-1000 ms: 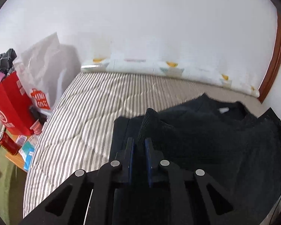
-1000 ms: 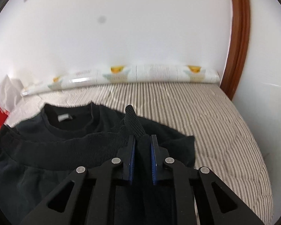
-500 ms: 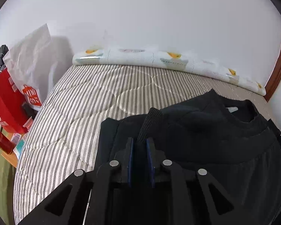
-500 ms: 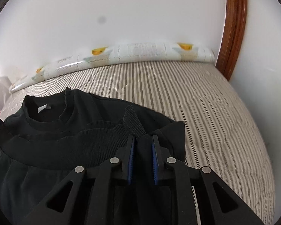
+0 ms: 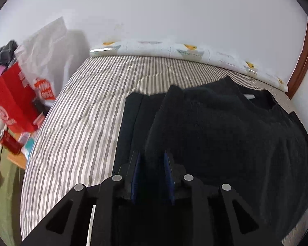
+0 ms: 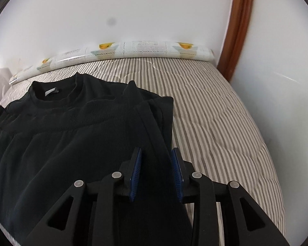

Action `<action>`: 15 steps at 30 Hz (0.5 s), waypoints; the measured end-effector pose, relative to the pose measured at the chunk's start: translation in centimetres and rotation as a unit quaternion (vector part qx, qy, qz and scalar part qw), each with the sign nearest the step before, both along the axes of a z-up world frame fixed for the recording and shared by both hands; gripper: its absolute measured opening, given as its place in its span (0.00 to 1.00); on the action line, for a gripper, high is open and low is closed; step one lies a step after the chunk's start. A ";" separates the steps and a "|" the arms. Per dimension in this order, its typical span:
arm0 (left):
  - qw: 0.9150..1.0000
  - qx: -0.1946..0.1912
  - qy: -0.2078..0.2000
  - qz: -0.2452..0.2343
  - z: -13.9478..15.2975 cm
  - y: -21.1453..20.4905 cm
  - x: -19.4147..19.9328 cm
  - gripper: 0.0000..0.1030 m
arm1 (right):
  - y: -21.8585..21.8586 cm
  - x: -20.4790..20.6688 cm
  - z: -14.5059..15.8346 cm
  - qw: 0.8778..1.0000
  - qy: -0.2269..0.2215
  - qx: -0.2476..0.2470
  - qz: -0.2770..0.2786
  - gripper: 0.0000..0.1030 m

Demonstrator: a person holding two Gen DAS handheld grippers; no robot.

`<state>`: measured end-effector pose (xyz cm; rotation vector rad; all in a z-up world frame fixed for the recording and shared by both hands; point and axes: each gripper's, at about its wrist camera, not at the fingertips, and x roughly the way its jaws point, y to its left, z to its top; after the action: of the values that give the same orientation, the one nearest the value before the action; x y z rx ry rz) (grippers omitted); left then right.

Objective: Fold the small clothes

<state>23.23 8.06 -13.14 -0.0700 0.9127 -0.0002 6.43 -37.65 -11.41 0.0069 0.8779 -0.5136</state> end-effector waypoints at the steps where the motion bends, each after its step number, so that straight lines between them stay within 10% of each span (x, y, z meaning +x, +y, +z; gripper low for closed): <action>1: 1.000 -0.002 0.000 0.001 0.0 0.2 -0.9 0.21 | 0.6 -0.4 0.4 1.000 -0.003 0.000 0.003 0.29; 15: 0.998 -0.061 -0.003 0.034 -1.0 6.1 -13.8 0.31 | 19.8 0.8 0.0 0.987 -0.012 0.039 0.158 0.42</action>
<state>9.42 14.16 -14.15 -0.2152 0.9028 0.0069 7.20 -17.87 -11.41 -0.0539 0.8554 -0.1825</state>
